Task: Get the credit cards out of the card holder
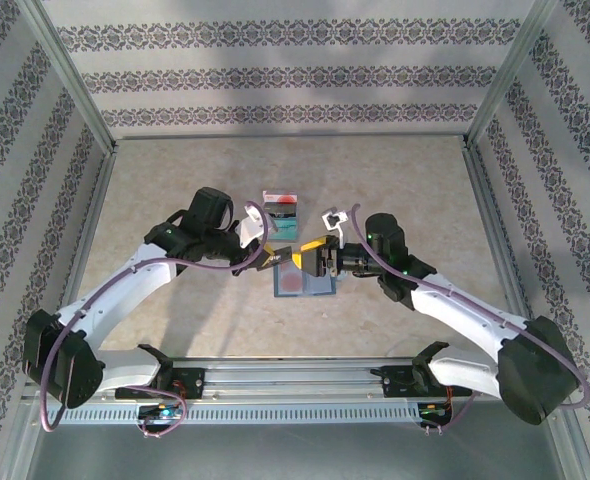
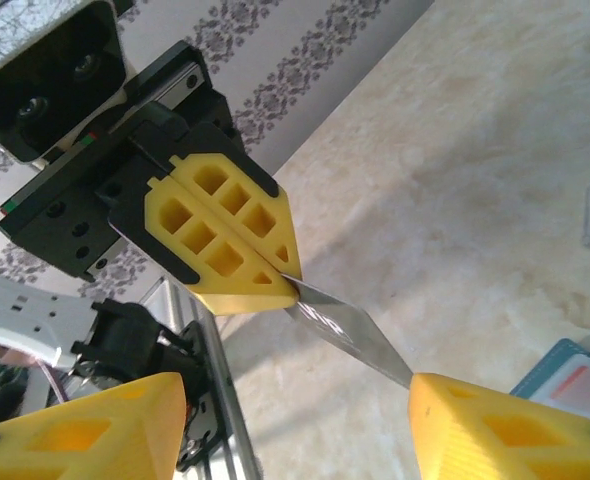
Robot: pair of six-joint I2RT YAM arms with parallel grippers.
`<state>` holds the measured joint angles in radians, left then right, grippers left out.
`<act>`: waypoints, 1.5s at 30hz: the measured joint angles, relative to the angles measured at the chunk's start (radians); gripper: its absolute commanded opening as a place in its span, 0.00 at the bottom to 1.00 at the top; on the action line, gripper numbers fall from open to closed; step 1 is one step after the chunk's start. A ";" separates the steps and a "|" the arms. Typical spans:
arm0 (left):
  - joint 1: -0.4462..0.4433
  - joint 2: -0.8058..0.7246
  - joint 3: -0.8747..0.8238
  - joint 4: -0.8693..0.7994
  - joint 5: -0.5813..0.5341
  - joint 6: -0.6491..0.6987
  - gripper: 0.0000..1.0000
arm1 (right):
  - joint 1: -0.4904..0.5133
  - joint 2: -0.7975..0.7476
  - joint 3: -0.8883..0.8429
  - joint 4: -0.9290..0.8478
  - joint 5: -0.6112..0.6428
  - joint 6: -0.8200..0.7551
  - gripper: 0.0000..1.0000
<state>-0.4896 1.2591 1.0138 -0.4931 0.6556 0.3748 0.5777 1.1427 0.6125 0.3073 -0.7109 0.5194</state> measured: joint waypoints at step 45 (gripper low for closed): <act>0.169 0.598 0.313 0.282 0.015 0.445 0.00 | 0.000 -0.042 -0.045 -0.275 0.550 0.027 0.98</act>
<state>-0.3202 1.8568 1.3266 -0.2115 0.6704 0.8200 0.5777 1.1004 0.5674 0.0322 -0.1608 0.5465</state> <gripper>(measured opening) 0.043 0.982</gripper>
